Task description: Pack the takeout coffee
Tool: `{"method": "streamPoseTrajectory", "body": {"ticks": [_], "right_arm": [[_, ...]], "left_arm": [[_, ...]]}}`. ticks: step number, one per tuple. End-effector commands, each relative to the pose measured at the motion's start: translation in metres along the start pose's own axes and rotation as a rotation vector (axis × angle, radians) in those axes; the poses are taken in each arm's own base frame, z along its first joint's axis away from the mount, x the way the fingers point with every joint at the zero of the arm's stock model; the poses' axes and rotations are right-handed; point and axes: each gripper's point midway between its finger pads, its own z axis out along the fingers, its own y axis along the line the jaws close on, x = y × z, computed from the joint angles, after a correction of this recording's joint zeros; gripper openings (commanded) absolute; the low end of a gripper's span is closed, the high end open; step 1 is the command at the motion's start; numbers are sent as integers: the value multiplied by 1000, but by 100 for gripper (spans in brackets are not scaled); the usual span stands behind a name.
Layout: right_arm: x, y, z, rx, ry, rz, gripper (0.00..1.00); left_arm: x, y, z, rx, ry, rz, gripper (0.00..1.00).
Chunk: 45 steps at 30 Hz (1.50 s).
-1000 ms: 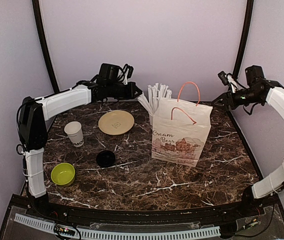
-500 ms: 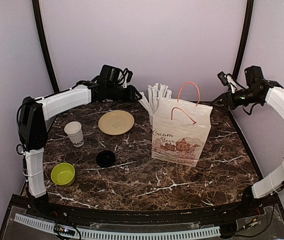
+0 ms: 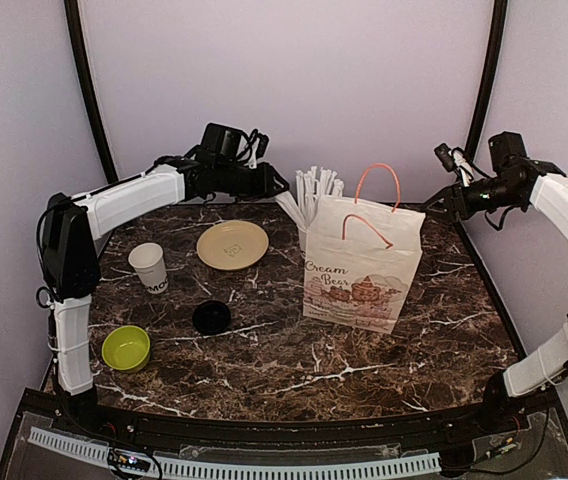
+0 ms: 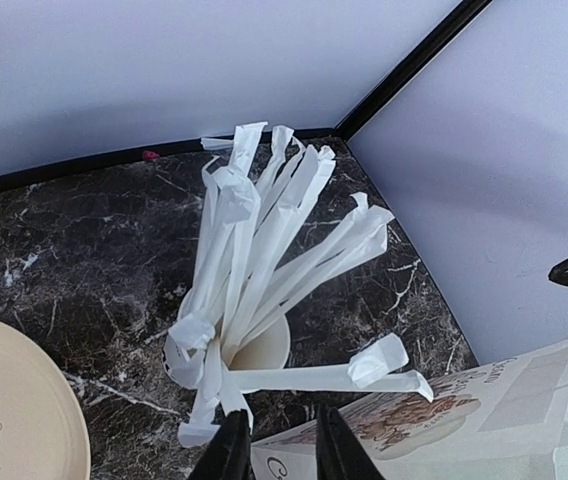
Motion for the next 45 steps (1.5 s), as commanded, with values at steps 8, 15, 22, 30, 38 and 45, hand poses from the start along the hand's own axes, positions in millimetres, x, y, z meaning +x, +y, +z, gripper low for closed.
{"method": "streamPoseTrajectory", "body": {"ticks": [8,15,22,30,38,45], "right_arm": [[-4,-1,0,-2,-24,-16,61],[-5,-1,1,-7,-24,-17,61],[-4,-1,2,-7,-20,-14,61],[-4,-2,2,-9,-19,-14,61],[-3,-2,3,-8,-19,-16,61],[-3,-2,4,-15,-18,-14,61]], "left_arm": [[-11,-2,-10,-46,-21,48,42],[-2,0,-5,-45,4,34,40],[-2,-6,-9,-42,0,40,40],[8,-3,1,-31,33,18,34],[17,0,6,-36,59,17,33],[26,6,11,-58,86,21,43]]}}
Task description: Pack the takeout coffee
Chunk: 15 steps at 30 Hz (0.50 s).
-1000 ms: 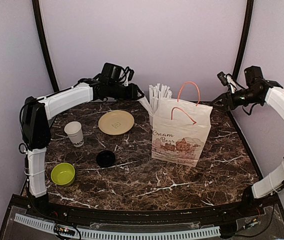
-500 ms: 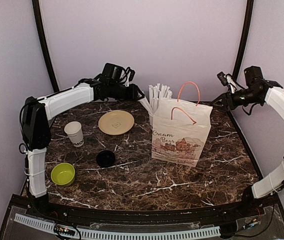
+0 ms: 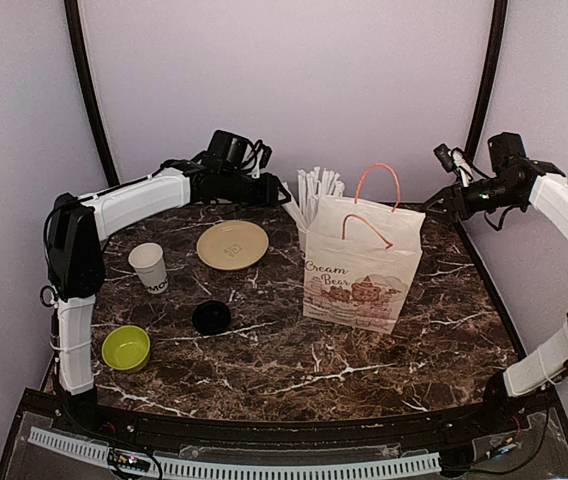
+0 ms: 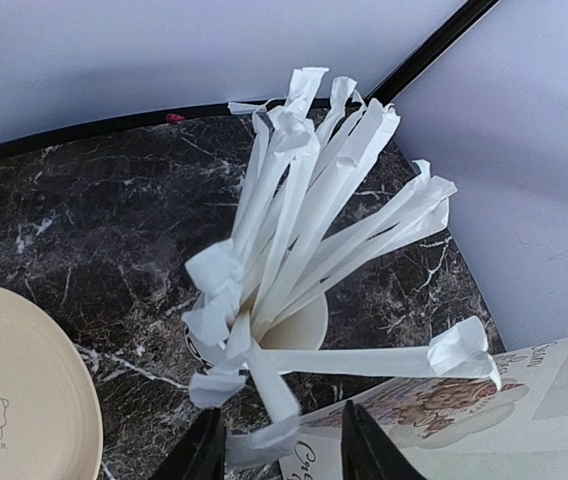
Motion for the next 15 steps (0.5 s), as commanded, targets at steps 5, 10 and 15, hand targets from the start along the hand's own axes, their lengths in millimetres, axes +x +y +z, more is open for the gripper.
{"method": "streamPoseTrajectory", "body": {"ticks": [5,10,15], "right_arm": [[-3,-3,3,-7,-18,-16,61],[-3,-3,4,-8,-17,-17,61],[-3,-4,5,-10,-15,-17,61]], "left_arm": [[6,-8,1,10,29,19,35],[1,-14,0,31,13,29,30],[-9,-19,-1,48,-20,32,26]]}}
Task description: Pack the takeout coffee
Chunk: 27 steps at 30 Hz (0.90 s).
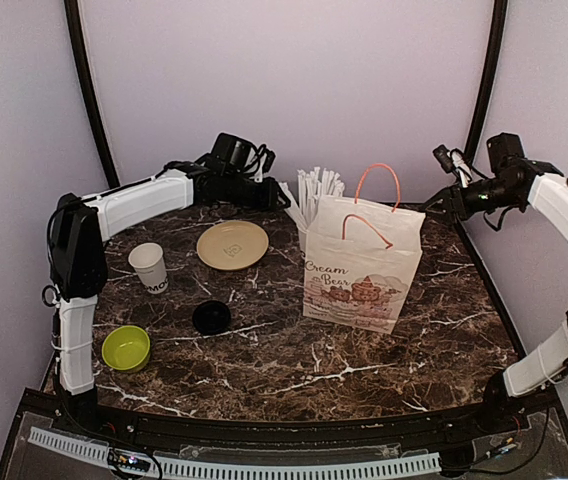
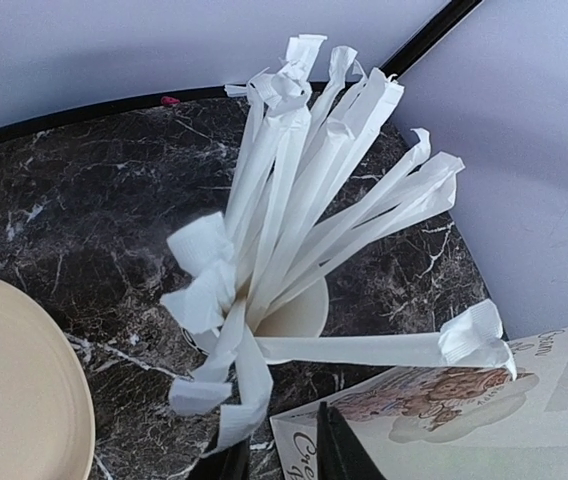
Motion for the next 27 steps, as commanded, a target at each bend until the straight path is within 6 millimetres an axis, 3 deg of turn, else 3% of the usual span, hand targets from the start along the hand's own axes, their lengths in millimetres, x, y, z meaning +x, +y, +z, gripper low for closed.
{"method": "streamPoseTrajectory", "body": {"ticks": [1,15,19,27], "right_arm": [[-4,-3,3,-6,-19,-21,61],[-3,-6,6,-8,-12,-17,61],[-1,-7,8,-12,-7,-15,61],[0,-9,10,-11,-1,-12,61]], "left_arm": [[-25,-21,-10,51,-71,33,26],[-31,-3,13,-17,-91,16,28],[-35,-5,17,-1,-106,20,34],[-39,-20,10,29,-105,31,21]]}}
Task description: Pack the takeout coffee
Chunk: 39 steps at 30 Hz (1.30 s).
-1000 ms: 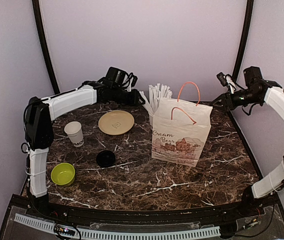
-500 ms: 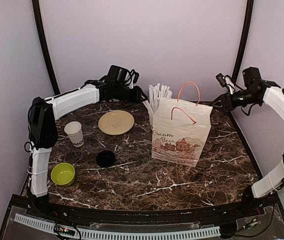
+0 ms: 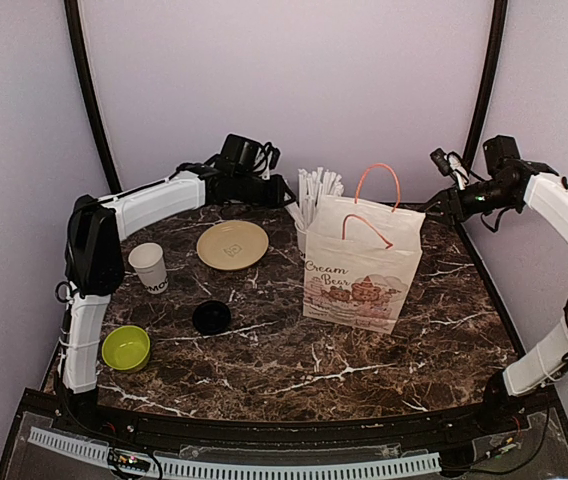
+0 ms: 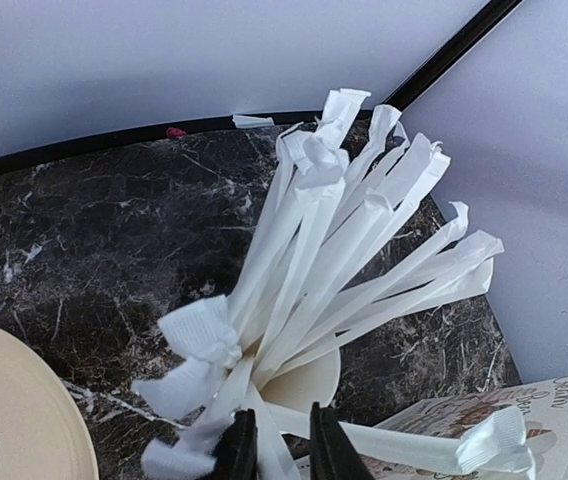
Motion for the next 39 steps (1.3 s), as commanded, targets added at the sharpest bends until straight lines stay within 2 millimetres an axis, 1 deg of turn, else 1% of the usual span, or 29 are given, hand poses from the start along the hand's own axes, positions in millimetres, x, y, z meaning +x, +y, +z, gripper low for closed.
{"method": "streamPoseTrajectory", "body": {"ticks": [1,2,3,4,5,7,8,11,12,13,14,15,16,17,19,24,26,27,28,29,30,31,32,33,34,36,37,39], "right_arm": [[-6,-3,1,1,-23,-30,61],[-6,-3,1,2,-22,-29,61],[-5,-3,2,2,-21,-28,61],[-5,-4,2,1,-19,-26,61],[-5,-4,2,1,-20,-25,61],[-5,-5,4,-4,-17,-25,61],[-5,-5,4,-4,-16,-24,61],[-6,-5,4,-7,-15,-24,61],[-7,-6,4,-6,-16,-26,61],[-7,-6,4,-7,-15,-25,61],[-8,-6,4,-8,-15,-26,61],[-8,-6,4,-8,-15,-26,61],[-8,-6,4,-7,-16,-26,61],[-8,-6,3,-7,-16,-26,61],[-9,-6,4,-9,-15,-26,61],[-11,-5,4,-18,-16,-22,61],[-12,-5,2,-16,-18,-22,61],[-13,-4,2,-13,-19,-24,61],[-13,-4,1,-9,-20,-25,61],[-14,-4,0,-6,-21,-25,61],[-15,-5,-1,-3,-22,-26,61],[-16,-4,-1,-3,-23,-26,61],[-16,-5,-1,-1,-24,-27,61],[-16,-5,-2,1,-24,-27,61],[-16,-6,-2,4,-24,-25,61],[-17,-6,-1,4,-22,-24,61],[-17,-6,-1,4,-22,-22,61],[-17,-7,-1,5,-20,-22,61]], "left_arm": [[-21,-28,-19,38,-41,36,20],[-23,-35,-25,41,-45,52,18],[-22,-37,-28,33,-41,58,15],[-25,-44,-36,36,-49,73,13],[-24,-44,-39,24,-45,77,11],[-29,-53,-54,23,-57,94,6],[-29,-56,-57,23,-58,102,4],[-38,-64,-75,11,-85,124,0],[-39,-67,-79,7,-91,140,0],[-45,-69,-90,-7,-114,151,0],[-48,-70,-94,-14,-124,167,0],[-55,-74,-106,-19,-149,177,0],[-57,-76,-111,-23,-159,191,0],[-64,-79,-123,-28,-183,204,0],[-72,-82,-138,-39,-212,221,0],[-82,-88,-162,-55,-246,255,0],[-90,-96,-185,-48,-282,273,0],[-93,-100,-193,-42,-296,290,0],[-101,-112,-214,-14,-334,309,0],[-103,-118,-223,1,-348,339,0],[-109,-132,-248,43,-393,364,0],[-110,-138,-259,63,-411,393,0],[-115,-155,-284,126,-460,422,0],[-113,-161,-292,152,-471,442,0],[-113,-176,-313,213,-501,467,0],[-107,-192,-331,287,-502,496,0],[-104,-196,-335,309,-496,500,0],[-87,-207,-338,386,-433,511,0]]}}
